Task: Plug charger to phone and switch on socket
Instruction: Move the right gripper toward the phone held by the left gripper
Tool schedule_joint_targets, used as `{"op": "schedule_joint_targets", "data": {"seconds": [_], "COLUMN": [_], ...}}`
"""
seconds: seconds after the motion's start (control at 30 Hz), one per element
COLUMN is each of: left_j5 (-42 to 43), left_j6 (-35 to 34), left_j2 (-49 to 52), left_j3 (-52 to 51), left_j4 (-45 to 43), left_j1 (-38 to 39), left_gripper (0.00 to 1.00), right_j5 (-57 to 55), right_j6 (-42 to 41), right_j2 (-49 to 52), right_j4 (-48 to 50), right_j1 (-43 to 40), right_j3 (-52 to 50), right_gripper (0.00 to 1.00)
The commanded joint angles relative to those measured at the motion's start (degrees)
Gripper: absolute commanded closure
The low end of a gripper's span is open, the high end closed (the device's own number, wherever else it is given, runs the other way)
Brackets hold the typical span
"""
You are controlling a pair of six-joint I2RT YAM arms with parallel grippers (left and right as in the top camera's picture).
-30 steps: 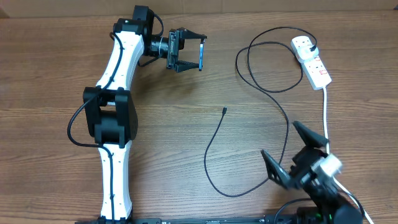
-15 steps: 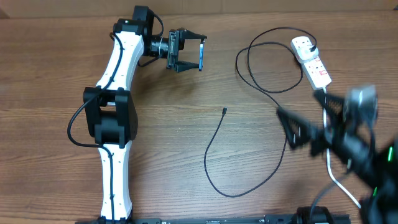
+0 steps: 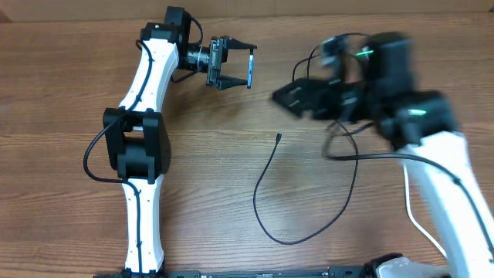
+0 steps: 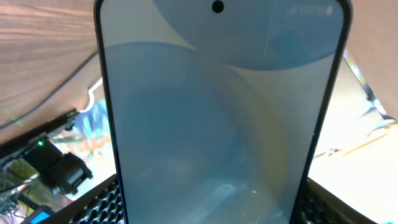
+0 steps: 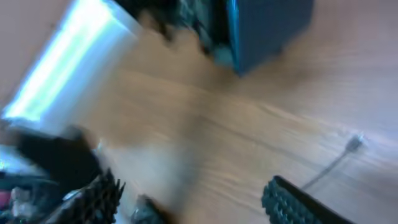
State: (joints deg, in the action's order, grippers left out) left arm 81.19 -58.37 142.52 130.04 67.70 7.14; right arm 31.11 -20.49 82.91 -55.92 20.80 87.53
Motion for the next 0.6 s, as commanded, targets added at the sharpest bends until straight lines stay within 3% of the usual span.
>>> {"op": "schedule_joint_targets", "data": {"seconds": [0.0,0.13,0.33,0.57], "left_j5": [-1.1,-3.2,-4.7,-4.7], "left_j6": [-0.4,-0.4,-0.4,-0.4], "left_j2": [-0.1,-0.1,-0.1,-0.1], "left_j3": [1.9,1.9,1.9,1.9], "left_j4": [0.8,1.5,1.5,1.5], "left_j1": [1.0,1.9,3.2,4.9], "left_gripper": [0.30,0.30,0.30,0.30], "right_j5": [-33.7,-37.4,-37.5,-37.7], "right_j6": [-7.1,-9.4,-13.4,-14.3], "right_j2": [4.9,9.9,12.5,14.5], "right_j4": [-3.2,-5.2,-1.2,1.2], "right_j1": [9.6,11.1,11.0,11.0], "right_j3": [5.9,10.1,12.3,12.1], "right_gripper": [0.13,0.13,0.23,0.23]}}
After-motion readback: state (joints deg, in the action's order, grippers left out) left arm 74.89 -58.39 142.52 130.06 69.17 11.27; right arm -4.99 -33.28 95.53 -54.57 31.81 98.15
